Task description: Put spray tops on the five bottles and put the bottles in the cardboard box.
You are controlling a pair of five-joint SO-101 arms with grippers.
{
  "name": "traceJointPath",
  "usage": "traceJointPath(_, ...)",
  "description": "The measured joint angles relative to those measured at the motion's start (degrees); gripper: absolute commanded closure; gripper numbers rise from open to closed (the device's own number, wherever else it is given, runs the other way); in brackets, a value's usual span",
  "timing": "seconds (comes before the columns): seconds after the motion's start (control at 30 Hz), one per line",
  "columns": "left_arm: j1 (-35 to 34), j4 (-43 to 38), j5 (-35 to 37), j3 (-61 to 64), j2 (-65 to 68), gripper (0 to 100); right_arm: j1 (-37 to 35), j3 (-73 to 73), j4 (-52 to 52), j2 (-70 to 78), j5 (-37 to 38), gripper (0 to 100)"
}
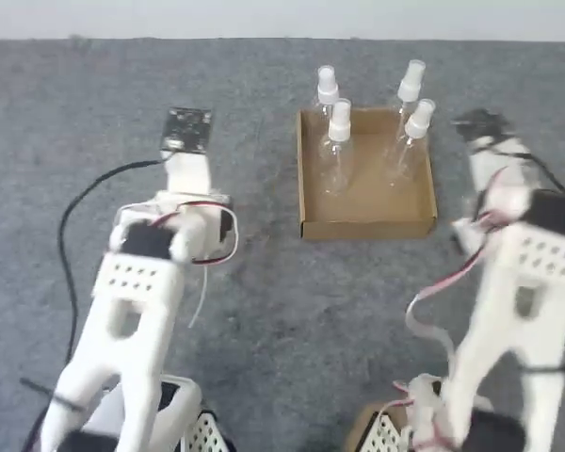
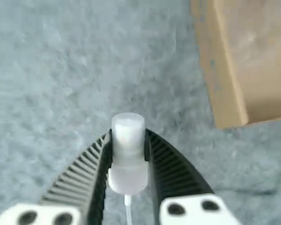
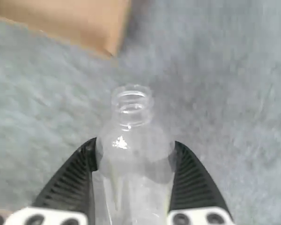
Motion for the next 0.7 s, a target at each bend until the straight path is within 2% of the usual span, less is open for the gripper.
traceJointPath(0.1, -0.9, 3.6, 0.0, -1.0, -6.8, 99, -9.7, 2.5, -0.1, -7.8, -5.0, 99.2)
traceJointPath(0.23, -0.7, 10.7, 0.0, -8.1, -13.3, 99, -23.2, 6.1, -1.1, -14.4, -13.8, 99.2)
traceJointPath(0.4, -0.8, 16.8, 0.0, -21.2, -16.4, 99, -41.0, 15.5, -10.4, -19.5, -21.2, 99.2)
traceJointPath(0.57, -0.7, 17.8, 3.0, -31.5, -17.1, 99, -49.5, 26.8, -22.2, -24.4, -22.9, 99.2)
traceJointPath(0.7, -0.7, 17.5, 9.2, -34.9, -17.1, 99, -54.3, 33.7, -27.7, -26.7, -23.0, 99.2)
